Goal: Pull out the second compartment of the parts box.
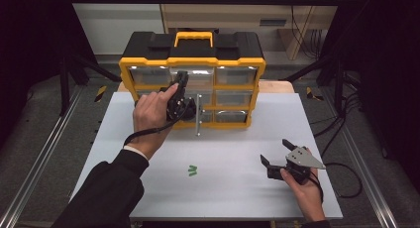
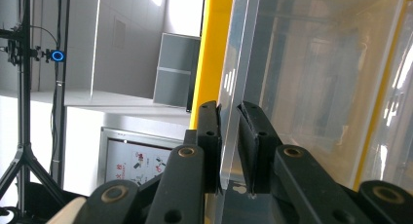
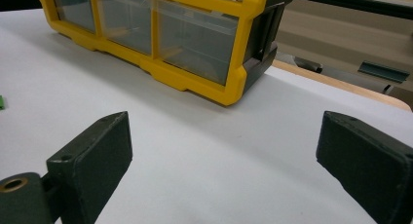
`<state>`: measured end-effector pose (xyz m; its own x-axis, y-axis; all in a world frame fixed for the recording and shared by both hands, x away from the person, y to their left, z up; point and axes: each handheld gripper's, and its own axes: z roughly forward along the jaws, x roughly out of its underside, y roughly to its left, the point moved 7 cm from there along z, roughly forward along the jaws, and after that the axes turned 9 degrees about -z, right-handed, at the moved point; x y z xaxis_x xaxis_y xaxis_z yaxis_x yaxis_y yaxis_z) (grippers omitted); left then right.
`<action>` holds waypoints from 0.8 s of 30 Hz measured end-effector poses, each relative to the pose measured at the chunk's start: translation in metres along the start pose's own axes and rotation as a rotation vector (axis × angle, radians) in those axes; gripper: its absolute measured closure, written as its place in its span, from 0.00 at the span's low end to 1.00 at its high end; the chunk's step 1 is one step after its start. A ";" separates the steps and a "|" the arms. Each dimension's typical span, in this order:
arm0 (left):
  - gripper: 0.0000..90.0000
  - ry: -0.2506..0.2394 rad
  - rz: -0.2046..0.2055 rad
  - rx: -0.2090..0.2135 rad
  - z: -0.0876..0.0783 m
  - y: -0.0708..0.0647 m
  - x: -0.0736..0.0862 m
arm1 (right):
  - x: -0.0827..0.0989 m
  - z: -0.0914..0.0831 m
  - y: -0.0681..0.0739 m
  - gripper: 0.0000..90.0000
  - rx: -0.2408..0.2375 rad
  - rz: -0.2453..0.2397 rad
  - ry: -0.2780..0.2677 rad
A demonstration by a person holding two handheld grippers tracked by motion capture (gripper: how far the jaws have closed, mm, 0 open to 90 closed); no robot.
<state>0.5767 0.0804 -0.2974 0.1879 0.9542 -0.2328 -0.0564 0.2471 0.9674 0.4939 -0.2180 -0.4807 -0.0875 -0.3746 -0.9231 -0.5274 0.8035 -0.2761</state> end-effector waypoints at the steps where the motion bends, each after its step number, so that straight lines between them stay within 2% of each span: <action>1: 0.88 0.000 0.000 0.000 0.000 0.000 0.000 | 0.000 0.000 0.000 0.07 0.001 0.001 0.000; 5: 0.88 0.004 -0.015 0.007 -0.007 0.001 0.000 | 0.000 0.000 0.000 0.07 0.001 -0.001 0.000; 14: 0.88 0.002 -0.010 0.005 -0.016 0.001 -0.002 | 0.000 0.000 0.000 0.07 0.001 0.002 -0.004; 15: 0.88 0.012 0.004 -0.001 -0.018 0.003 -0.002 | -0.001 0.000 0.000 0.07 0.001 0.005 -0.005; 24: 0.88 -0.001 0.003 -0.004 -0.029 0.003 -0.004 | 0.000 0.000 0.000 0.07 0.000 0.003 0.001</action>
<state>0.5470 0.0820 -0.2968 0.1885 0.9549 -0.2296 -0.0606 0.2446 0.9677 0.4936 -0.2176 -0.4804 -0.0895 -0.3725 -0.9237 -0.5273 0.8045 -0.2734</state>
